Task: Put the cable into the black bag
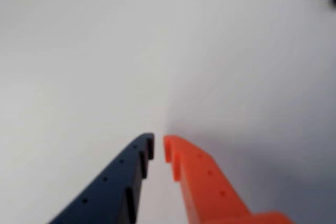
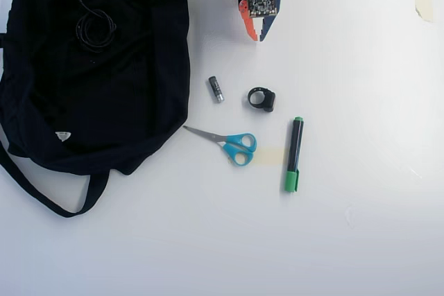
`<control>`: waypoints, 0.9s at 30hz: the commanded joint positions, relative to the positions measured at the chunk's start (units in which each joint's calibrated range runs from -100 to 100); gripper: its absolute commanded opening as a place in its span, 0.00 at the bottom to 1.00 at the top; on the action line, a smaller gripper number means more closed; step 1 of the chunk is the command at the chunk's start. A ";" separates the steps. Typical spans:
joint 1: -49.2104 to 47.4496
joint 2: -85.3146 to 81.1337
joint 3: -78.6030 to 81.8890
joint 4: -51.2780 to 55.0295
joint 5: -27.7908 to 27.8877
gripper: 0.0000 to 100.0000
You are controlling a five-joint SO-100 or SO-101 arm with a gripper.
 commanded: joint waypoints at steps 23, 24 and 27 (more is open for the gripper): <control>0.29 -0.91 5.49 0.43 -0.09 0.02; 0.29 -0.91 5.49 0.43 -0.09 0.02; 0.29 -0.91 5.49 0.43 -0.09 0.02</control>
